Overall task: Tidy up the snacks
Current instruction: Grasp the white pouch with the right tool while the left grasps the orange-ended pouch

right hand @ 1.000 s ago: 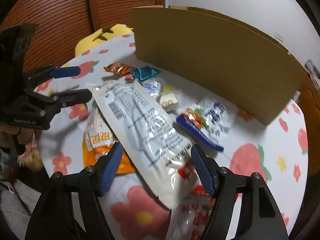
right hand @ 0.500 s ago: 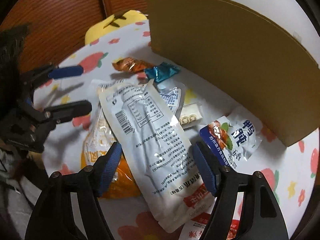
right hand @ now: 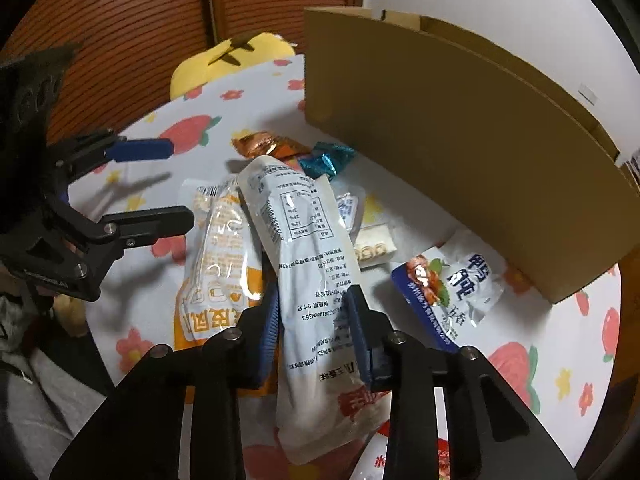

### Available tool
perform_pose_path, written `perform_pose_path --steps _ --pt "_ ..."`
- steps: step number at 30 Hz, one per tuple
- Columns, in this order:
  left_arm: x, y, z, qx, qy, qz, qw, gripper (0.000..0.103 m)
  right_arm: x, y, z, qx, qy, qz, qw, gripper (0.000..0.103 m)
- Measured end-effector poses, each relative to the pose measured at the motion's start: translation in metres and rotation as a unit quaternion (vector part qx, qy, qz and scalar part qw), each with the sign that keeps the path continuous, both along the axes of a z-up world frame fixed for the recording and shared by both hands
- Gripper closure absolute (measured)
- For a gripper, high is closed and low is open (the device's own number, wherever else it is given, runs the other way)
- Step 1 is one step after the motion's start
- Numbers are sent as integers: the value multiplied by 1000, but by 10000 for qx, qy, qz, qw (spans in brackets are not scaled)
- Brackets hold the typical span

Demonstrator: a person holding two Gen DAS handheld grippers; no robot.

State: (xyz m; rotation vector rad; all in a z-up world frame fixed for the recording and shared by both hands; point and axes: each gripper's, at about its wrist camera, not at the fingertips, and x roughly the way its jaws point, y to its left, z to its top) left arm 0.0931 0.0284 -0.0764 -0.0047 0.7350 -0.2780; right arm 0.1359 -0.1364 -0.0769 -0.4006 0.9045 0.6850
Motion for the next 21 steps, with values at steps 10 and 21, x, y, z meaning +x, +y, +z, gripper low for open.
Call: perform_pose_path --steps 10,21 --pt "6 -14 -3 -106 320 124 9994 15 -11 -14 30 568 -355 -243 9975 72" --pt "16 -43 -5 165 474 638 9967 15 -25 -41 55 951 -607 -593 9918 72"
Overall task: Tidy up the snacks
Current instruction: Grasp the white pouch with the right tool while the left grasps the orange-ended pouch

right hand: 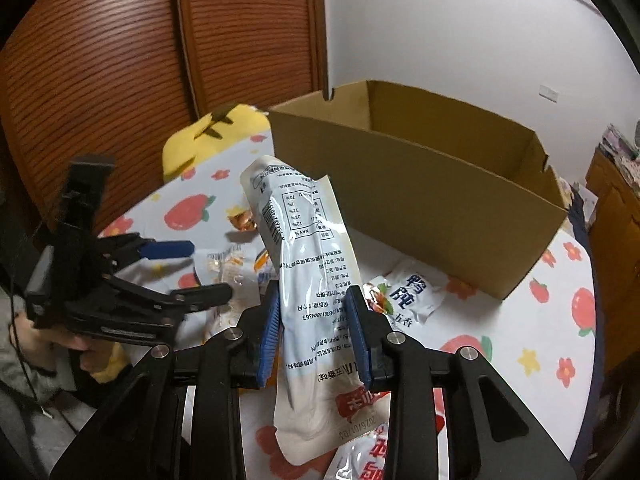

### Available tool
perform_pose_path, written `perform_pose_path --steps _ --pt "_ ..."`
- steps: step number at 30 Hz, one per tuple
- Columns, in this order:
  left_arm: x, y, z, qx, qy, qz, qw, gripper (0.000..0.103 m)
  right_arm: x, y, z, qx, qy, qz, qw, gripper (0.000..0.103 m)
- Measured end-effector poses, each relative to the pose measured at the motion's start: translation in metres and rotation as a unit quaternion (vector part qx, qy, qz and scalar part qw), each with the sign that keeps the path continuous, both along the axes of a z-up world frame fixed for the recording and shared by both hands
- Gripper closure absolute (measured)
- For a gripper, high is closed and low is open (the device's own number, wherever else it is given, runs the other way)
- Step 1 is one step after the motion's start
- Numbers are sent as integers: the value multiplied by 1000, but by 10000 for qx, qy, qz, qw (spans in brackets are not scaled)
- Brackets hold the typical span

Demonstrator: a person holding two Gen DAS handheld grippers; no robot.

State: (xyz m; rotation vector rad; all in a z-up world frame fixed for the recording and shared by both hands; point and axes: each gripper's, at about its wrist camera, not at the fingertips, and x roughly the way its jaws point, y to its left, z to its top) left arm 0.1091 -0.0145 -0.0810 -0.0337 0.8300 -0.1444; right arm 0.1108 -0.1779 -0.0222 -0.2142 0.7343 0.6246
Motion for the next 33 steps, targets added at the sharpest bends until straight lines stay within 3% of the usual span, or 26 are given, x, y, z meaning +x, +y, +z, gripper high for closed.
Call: perform_pose_path --steps 5,13,17,23,30,33 --pt "1 -4 -6 469 39 4 9989 16 -7 -6 3 64 -62 -65 9999 71" --pt "-10 13 -3 563 235 -141 9980 16 -7 -16 -3 165 -14 -176 9997 71" --pt "-22 31 10 120 265 -31 9996 16 -10 -14 -2 177 -47 -180 9997 71" --pt "-48 36 14 -575 510 -252 9967 16 -13 -13 -3 178 -43 -165 9997 71" --pt "-31 15 1 -952 864 -371 9910 20 -14 -13 -1 199 -63 -192 9996 71" --pt "-18 8 -2 -909 845 -291 9918 20 -15 -16 -1 177 -77 -218 9996 70"
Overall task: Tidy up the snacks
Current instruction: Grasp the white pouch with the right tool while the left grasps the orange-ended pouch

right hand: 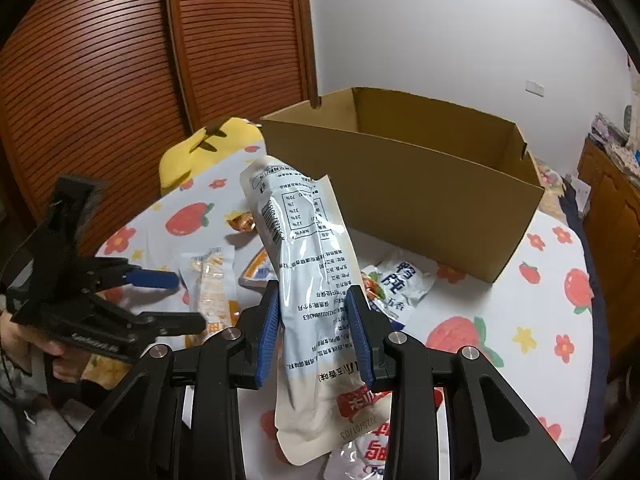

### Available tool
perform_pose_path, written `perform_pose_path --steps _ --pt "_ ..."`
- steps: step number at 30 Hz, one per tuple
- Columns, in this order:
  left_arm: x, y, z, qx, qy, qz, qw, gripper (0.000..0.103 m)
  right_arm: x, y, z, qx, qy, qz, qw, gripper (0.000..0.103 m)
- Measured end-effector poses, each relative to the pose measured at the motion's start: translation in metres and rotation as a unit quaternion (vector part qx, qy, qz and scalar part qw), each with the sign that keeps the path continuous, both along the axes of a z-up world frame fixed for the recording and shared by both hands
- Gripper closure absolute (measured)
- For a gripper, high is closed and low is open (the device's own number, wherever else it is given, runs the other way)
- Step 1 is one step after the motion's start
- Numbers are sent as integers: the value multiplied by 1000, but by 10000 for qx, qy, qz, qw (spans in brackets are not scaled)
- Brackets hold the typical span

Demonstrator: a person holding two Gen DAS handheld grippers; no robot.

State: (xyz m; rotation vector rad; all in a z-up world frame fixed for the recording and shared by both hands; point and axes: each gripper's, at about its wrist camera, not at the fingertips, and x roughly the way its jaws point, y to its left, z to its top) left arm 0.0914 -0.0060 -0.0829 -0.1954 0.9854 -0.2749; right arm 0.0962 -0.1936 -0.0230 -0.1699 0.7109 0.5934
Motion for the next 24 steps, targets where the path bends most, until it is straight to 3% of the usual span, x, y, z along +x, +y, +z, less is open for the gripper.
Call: perform_pose_path --steps 14,16,19,24 --pt "23 3 -11 943 -352 150 9948 23 0 -10 -10 31 89 -109 9999 70" --pt "18 3 -10 1025 -459 83 9936 40 1 -9 -11 30 99 -100 9999 70" --pt "17 10 -7 771 -445 -4 9960 56 2 -7 -13 22 113 -81 9999 70" --pt "14 21 -5 323 -401 -57 9987 66 3 -2 -16 -4 145 -40 9999 70"
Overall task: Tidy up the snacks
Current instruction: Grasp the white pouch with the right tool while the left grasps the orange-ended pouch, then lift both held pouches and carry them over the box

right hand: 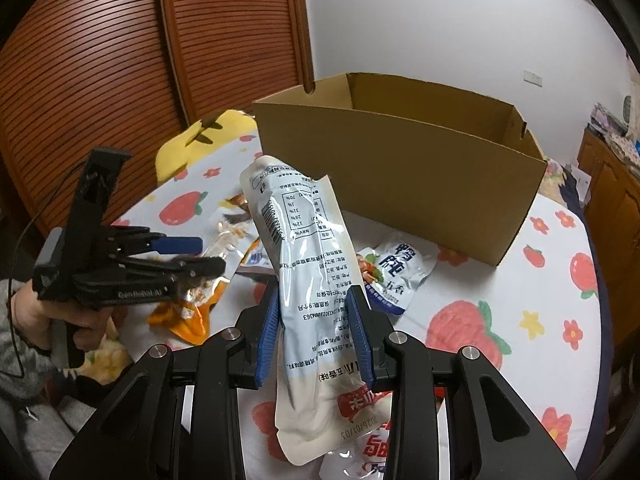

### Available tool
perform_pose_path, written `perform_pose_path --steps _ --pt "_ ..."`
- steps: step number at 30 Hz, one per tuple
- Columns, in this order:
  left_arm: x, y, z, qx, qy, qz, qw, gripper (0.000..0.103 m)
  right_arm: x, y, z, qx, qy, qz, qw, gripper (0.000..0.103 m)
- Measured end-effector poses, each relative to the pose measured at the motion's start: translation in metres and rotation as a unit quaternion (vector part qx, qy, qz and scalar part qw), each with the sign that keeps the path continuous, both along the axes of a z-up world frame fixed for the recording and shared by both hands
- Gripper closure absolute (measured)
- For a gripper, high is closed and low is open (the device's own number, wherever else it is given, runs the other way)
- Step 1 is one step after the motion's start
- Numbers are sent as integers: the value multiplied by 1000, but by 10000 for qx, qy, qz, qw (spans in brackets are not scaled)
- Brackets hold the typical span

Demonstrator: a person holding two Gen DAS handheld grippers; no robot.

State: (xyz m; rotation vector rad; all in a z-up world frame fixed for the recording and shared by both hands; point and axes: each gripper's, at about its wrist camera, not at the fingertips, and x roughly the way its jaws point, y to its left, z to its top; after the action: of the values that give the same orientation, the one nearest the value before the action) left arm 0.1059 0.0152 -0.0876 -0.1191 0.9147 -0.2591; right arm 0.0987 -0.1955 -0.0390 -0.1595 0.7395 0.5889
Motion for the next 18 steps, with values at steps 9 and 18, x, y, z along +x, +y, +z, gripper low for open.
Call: perform_pose_path --steps 9,18 --pt "-27 6 7 21 -262 -71 9996 70 2 0 -6 15 63 -17 10000 70" --pt "-30 28 28 57 -676 245 9974 76 2 2 -9 43 78 -22 10000 70"
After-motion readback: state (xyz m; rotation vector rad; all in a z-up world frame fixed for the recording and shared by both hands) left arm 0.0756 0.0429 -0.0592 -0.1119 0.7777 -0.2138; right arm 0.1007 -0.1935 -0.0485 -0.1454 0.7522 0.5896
